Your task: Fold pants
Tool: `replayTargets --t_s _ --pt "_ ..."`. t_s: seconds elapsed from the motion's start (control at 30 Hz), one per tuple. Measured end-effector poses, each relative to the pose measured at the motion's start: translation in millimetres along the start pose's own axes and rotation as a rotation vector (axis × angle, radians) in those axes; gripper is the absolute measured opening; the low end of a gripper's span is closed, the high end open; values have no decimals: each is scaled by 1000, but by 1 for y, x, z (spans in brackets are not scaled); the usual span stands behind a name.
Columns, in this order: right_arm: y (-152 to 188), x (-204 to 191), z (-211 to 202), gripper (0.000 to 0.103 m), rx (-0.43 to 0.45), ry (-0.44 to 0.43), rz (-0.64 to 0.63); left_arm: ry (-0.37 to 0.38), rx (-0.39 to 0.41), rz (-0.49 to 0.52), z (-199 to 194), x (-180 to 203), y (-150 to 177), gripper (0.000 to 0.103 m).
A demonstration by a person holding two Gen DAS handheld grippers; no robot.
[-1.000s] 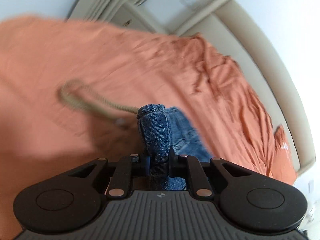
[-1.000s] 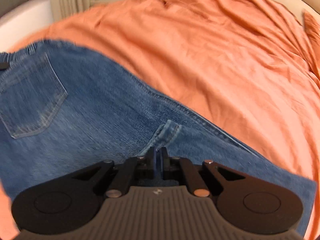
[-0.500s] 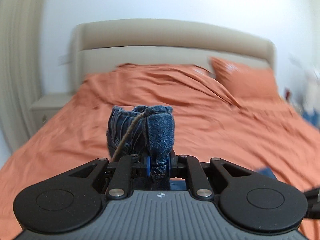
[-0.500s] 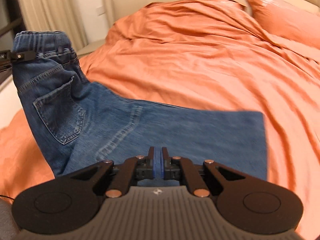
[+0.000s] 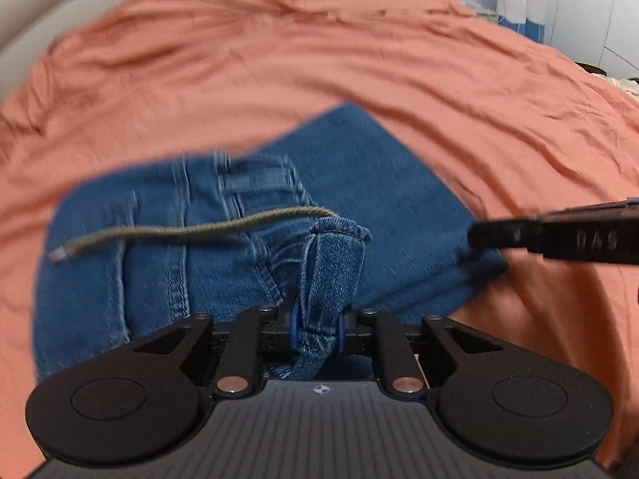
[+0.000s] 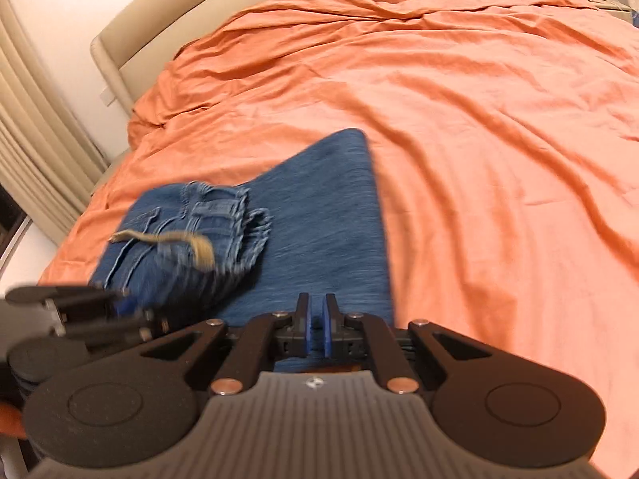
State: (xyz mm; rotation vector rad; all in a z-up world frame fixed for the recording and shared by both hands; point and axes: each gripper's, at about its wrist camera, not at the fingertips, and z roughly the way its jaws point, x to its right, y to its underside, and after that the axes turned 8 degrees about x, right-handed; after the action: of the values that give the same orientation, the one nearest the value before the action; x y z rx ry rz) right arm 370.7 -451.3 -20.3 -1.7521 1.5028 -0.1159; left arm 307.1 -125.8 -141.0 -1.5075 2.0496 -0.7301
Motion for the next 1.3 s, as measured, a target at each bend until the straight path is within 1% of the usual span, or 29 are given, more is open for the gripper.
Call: replayTargets --t_s 0.03,0.07,0.13,0.2,0.27,0.33,0.4,0.47,0.53,0.6,0.63,0.67,0.77,0.83,0.93,0.97,1.0,1.03,1.1,1.17,1.23,1.3 --pt "-1 5 1 3 2 -22 22 23 -16 -23 1 -3 -2 29" --pt "-2 9 3 3 4 -50 50 52 -28 -52 2 -7 -4 34" --pt "-3 15 7 7 -2 -96 93 125 -55 -133 5 -18 -13 56" --pt "-4 16 11 20 -1 -142 113 193 -62 -210 2 -23 -15 65" --pt "-6 17 14 27 3 -184 147 248 -57 -264 -3 -31 -18 66" --pt "-8 20 16 30 5 -223 196 291 -37 -292 -11 -38 -21 67" --pt "-11 22 19 42 1 -242 240 307 -15 -311 -20 -47 -23 67" --pt "-13 21 25 44 -9 -252 266 285 8 -311 -28 -58 -25 67" --pt "-17 19 33 46 -32 -264 305 227 42 -302 -37 -74 -28 67" --pt "-22 13 46 55 -64 -280 346 153 74 -287 -47 -90 -29 67" --pt "-25 9 53 57 -80 -283 355 116 85 -286 -51 -101 -30 66" --pt "-27 5 60 64 -93 -283 354 92 94 -294 -55 -111 -31 66" --pt "-35 -5 85 69 -140 -237 351 38 113 -344 -62 -140 -31 66" --pt "-34 -5 103 70 -175 -220 380 6 118 -371 -62 -159 -29 66" --pt "-30 -6 124 68 -200 -254 425 -36 109 -401 -62 -179 -20 66" --pt "-29 -9 128 61 -202 -265 426 -45 101 -414 -62 -184 -17 66" --pt "-29 -13 132 50 -208 -261 414 -54 93 -428 -61 -189 -15 66" --pt "-29 -15 135 45 -212 -250 399 -62 91 -444 -60 -195 -13 66" --pt "-29 -19 136 27 -204 -261 392 -72 94 -470 -58 -203 -9 66" --pt "-35 -28 129 17 -180 -257 340 -85 106 -498 -58 -210 -7 65" --pt "-47 -48 118 13 -147 -241 217 -94 124 -521 -60 -216 -5 63" --pt "-63 -71 104 12 -114 -251 125 -104 142 -547 -63 -222 -4 62"
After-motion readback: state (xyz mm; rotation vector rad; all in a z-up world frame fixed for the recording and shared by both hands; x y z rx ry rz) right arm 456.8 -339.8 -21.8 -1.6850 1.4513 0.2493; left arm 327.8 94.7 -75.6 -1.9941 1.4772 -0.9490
